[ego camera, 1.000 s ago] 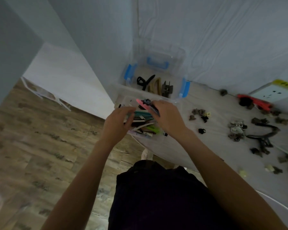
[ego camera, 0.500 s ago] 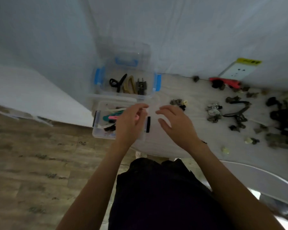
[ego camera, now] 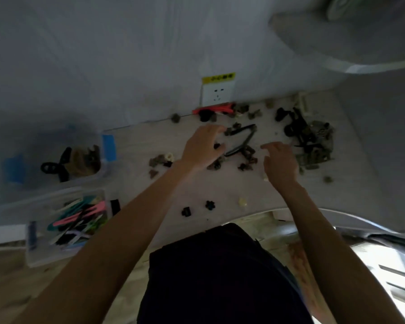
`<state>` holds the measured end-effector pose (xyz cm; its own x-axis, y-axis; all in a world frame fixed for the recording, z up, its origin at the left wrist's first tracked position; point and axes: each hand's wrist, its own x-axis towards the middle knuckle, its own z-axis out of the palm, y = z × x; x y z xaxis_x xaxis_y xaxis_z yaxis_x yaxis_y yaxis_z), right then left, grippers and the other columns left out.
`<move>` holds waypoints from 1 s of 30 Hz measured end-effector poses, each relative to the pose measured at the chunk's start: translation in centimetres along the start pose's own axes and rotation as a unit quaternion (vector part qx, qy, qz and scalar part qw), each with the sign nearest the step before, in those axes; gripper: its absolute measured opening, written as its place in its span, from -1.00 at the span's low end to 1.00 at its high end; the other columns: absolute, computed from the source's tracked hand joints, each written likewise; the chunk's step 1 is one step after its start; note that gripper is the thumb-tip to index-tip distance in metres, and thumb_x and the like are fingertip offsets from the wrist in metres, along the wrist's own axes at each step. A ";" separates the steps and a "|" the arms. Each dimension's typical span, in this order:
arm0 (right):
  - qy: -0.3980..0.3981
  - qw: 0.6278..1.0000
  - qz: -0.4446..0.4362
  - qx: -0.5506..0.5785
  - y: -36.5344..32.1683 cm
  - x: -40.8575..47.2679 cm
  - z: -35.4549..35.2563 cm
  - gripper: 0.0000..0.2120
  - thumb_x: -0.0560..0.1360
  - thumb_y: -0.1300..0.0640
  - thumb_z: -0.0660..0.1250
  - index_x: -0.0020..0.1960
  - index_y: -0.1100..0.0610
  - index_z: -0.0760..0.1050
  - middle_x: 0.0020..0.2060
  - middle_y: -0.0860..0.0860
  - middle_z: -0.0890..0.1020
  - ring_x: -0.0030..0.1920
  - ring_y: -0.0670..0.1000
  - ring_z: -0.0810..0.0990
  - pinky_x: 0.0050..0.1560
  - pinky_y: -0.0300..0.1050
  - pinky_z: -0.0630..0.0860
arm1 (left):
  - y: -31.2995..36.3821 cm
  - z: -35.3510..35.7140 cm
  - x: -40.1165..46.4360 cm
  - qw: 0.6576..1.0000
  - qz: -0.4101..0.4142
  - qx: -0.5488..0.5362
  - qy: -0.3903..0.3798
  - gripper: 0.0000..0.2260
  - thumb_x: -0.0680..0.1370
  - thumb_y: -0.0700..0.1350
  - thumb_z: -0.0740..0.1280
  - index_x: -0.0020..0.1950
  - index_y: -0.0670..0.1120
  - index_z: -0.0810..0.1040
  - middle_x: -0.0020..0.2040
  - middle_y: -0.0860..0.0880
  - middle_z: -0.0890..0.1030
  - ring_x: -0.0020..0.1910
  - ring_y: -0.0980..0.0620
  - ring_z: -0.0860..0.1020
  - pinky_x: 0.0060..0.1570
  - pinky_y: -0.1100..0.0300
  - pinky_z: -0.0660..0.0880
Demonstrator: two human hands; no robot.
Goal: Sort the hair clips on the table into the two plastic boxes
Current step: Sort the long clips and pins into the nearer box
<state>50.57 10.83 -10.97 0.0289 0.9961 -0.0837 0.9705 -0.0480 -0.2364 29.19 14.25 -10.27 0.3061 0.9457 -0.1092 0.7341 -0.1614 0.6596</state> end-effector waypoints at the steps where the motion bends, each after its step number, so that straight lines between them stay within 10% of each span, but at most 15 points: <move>1: -0.009 1.000 0.008 -0.014 1.1 0.9 0.1 -0.67 0.47 0.36 0.21 0.20 0.18 0.48 0.19 0.18 0.52 0.23 0.22 0.40 0.20 0.05 0.35 | 1.0 0.8 1.3 1.000 0.009 0.021 -0.011 -0.59 0.53 0.01 0.30 0.36 -0.05 0.36 0.33 -0.06 0.43 0.31 -0.04 0.37 0.20 0.13 0.34; 16: -0.038 0.994 -0.086 0.058 3.7 8.2 1.0 -0.79 0.59 0.20 0.11 0.06 0.27 0.46 0.04 0.22 0.52 0.06 0.20 0.45 0.01 0.07 0.42 | 0.9 4.4 1.9 0.985 -0.004 0.153 -0.083 -0.70 0.49 -0.10 0.34 0.21 -0.02 0.48 0.12 -0.05 0.59 0.07 -0.07 0.52 0.10 0.14 0.35; 23: -0.040 0.975 -0.219 0.018 0.3 10.4 3.6 -0.95 0.43 0.34 0.32 -0.12 0.27 0.53 -0.19 0.22 0.60 -0.21 0.19 0.57 -0.27 -0.08 0.41 | 0.5 1.1 5.2 0.985 -0.059 0.087 0.134 -0.62 0.44 -0.24 0.29 0.26 -0.14 0.46 0.27 -0.13 0.48 0.26 -0.12 0.41 0.21 0.09 0.36; 30: -0.063 0.964 -0.258 -0.006 1.7 9.6 3.7 -0.87 0.33 0.38 0.39 -0.16 0.26 0.51 -0.34 0.19 0.58 -0.35 0.15 0.56 -0.32 -0.14 0.42 | -0.3 2.2 9.3 0.969 -0.073 0.227 0.063 -0.69 0.51 -0.14 0.26 0.25 -0.16 0.46 0.21 -0.18 0.50 0.24 -0.17 0.42 0.12 -0.02 0.39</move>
<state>51.60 20.08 -15.79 -0.4876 0.8699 -0.0745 0.8504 0.4539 -0.2660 33.18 22.51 -13.09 0.1226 0.9903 -0.0661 0.9638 -0.1029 0.2461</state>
